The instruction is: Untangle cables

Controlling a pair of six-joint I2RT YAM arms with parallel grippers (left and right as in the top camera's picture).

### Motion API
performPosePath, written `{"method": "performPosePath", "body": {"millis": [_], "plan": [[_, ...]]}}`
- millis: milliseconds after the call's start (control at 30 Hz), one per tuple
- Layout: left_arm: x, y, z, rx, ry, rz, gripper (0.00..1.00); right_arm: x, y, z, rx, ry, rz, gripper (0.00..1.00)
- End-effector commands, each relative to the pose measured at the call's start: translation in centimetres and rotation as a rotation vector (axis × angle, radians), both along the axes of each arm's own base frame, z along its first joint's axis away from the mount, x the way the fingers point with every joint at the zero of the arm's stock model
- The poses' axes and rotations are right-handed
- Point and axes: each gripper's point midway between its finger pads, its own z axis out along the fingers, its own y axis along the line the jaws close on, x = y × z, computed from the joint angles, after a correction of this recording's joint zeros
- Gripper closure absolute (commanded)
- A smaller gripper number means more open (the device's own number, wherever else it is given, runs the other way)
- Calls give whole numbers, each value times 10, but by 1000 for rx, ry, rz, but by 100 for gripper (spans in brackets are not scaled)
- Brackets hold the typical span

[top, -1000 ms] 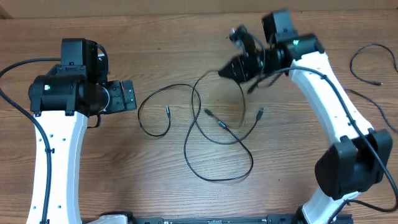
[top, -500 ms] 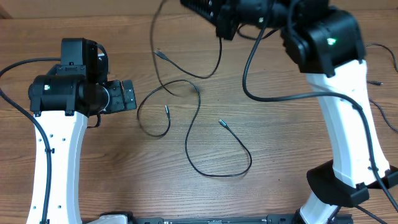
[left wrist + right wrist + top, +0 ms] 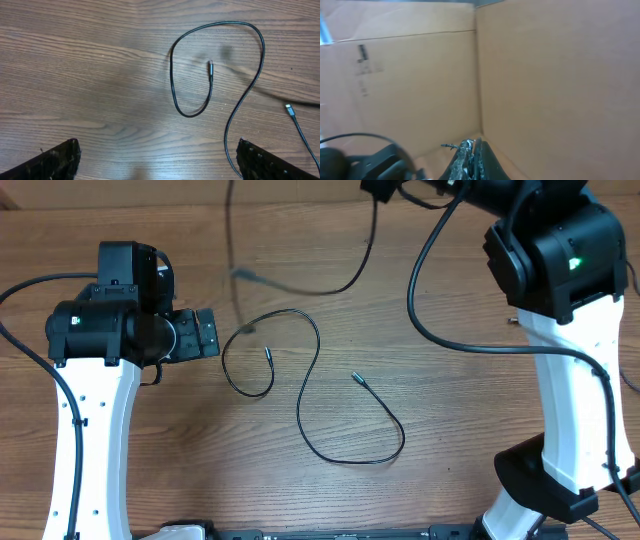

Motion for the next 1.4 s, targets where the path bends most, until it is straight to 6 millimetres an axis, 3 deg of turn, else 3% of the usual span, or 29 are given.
{"method": "performPosePath", "body": {"millis": [0, 167, 333, 467, 533, 633, 733, 900, 1033, 1167, 1300, 1333, 1367], "plan": [[0, -1, 11, -2, -37, -18, 0, 13, -25, 15, 32, -22, -155, 96], [0, -1, 11, -2, -37, -18, 0, 45, -64, 16, 51, -14, -429, 96], [0, -1, 11, -2, -37, -18, 0, 73, -128, 12, 48, -4, -764, 96], [0, -1, 11, -2, -37, -18, 0, 85, -202, 3, 10, 11, -1068, 96], [0, -1, 11, -2, -37, -18, 0, 88, -251, -4, -27, 29, -1222, 96], [0, -1, 11, -2, -37, -18, 0, 86, -304, -12, -50, 59, -1352, 96], [0, -1, 11, -2, -37, -18, 0, 80, -376, -28, -84, 112, -1505, 96], [0, -1, 11, -2, -37, -18, 0, 64, -482, -77, -153, 256, -1718, 96], [0, -1, 11, -2, -37, -18, 0, 62, -526, -119, -178, 365, -1764, 96], [0, -1, 11, -2, -37, -18, 0, 67, -554, -178, -207, 508, -1721, 96], [0, -1, 11, -2, -37, -18, 0, 63, -573, -253, -146, 698, -1696, 96], [0, -1, 11, -2, -37, -18, 0, 64, -573, -266, -146, 726, -1673, 94], [0, -1, 11, -2, -37, -18, 1, 65, -571, -284, -145, 765, -1635, 75]]}}
